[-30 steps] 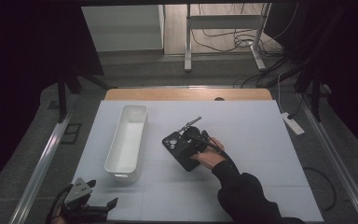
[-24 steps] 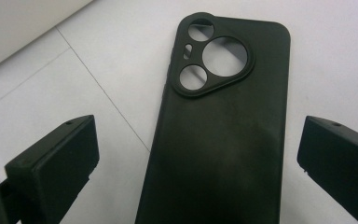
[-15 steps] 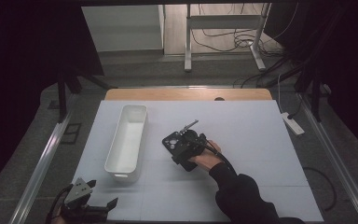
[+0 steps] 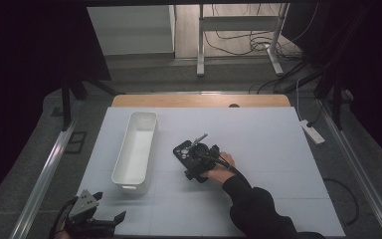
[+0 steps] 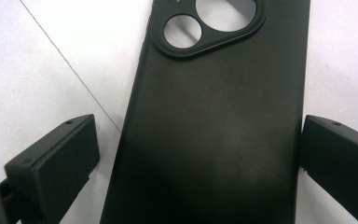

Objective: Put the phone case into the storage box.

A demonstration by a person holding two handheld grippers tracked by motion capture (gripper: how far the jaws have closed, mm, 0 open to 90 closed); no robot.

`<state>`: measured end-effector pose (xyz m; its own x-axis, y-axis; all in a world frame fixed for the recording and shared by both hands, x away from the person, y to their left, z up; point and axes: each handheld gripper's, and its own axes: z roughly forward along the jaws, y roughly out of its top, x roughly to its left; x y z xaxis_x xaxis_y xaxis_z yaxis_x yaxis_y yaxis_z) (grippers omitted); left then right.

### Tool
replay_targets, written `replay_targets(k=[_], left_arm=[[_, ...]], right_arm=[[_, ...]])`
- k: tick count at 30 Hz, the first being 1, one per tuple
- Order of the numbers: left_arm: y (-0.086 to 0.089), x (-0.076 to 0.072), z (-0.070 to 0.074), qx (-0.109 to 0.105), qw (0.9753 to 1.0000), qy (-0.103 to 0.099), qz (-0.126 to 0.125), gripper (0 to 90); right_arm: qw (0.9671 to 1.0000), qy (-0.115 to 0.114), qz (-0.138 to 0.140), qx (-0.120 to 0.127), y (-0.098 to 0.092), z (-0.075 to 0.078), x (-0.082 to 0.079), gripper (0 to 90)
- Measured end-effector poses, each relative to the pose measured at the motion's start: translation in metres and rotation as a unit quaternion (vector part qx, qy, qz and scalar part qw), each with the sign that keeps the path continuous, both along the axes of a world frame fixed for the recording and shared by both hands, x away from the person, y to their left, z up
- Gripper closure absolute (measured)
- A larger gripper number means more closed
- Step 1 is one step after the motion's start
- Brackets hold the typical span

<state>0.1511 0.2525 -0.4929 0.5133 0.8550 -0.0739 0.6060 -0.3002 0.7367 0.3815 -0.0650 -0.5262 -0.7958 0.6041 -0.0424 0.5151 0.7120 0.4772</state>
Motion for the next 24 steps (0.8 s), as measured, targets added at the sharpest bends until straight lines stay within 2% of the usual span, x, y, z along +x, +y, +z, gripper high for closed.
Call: replay_targets(k=[7,9,13,18,24], left_arm=[[-0.0001,0.0,0.0001,0.0,1.0,0.0,0.0,1.3],[0.0001,-0.0001,0.0001,0.0,1.0,0.0,0.0,1.3],[0.0,-0.0003,0.0001,0.0,1.0,-0.001,0.0,1.2],[0.0002,-0.0007,0.0003,0.0,1.0,-0.003,0.0,1.2],[0.0001,-0.0006,0.0005,-0.003,1.0,-0.002,-0.006,1.2]], right_arm=[[1.0,-0.002,0.0,0.002,-0.0004,-0.0004,-0.0011,0.0],[1.0,-0.001,-0.004,-0.003,0.0001,0.0008,-0.0016,2.1],[0.9998,0.011,-0.011,-0.009,-0.0006,0.006,-0.001,11.9],[0.9998,0.016,-0.006,-0.014,-0.0013,0.0079,0.0007,14.3],[0.9998,0.017,0.0,-0.006,-0.0042,0.0083,0.0005,15.6]])
